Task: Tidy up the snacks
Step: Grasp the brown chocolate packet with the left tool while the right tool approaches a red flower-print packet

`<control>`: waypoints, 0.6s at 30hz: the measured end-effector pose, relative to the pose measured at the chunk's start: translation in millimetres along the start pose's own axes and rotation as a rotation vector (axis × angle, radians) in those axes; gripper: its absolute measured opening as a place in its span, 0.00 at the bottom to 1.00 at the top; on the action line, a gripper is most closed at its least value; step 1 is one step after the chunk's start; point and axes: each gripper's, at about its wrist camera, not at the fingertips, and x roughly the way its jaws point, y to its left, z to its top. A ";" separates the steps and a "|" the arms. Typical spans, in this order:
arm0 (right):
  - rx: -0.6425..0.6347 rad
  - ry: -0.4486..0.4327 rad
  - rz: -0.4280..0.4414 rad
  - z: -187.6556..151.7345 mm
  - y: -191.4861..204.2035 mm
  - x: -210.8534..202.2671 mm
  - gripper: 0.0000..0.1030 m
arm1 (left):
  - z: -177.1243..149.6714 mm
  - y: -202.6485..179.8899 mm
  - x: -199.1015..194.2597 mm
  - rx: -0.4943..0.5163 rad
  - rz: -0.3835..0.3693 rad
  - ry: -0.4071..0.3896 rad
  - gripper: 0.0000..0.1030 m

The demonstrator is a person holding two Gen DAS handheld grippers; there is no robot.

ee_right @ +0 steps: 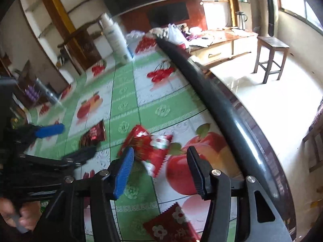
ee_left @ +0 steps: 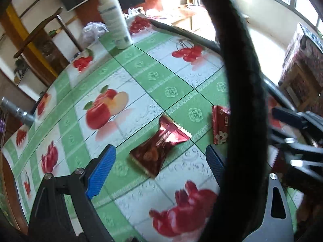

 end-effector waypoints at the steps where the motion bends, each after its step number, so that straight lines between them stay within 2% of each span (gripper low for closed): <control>1: 0.011 -0.007 0.011 1.1 -1.7 -1.9 0.55 | 1.2 -1.8 7.0 0.007 0.010 0.008 0.85; 2: 0.020 -0.012 0.027 2.2 -2.7 -3.2 0.55 | 1.0 -2.3 13.8 0.010 0.016 0.023 0.69; 3: 0.023 -0.012 0.038 3.3 -2.4 -2.7 0.55 | 0.2 -1.8 20.4 0.007 0.010 0.045 0.48; 4: 0.021 -0.011 0.046 4.3 -1.5 -1.5 0.55 | -0.4 0.4 17.8 -0.011 -0.010 0.027 0.45; 5: 0.016 -0.010 0.053 4.5 0.3 -0.5 0.55 | -1.2 2.6 15.3 -0.025 -0.034 0.022 0.33; 8: -0.007 0.012 0.071 4.4 6.9 8.5 0.55 | -9.1 7.5 8.8 -0.053 -0.009 0.022 0.33; 12: -0.038 0.040 0.052 2.5 13.8 18.7 0.57 | -27.4 21.0 -6.6 -0.145 -0.006 0.037 0.31; 18: -0.077 0.074 -0.011 4.6 30.0 33.8 0.66 | -68.8 47.6 -60.3 -0.344 -0.040 -0.032 0.30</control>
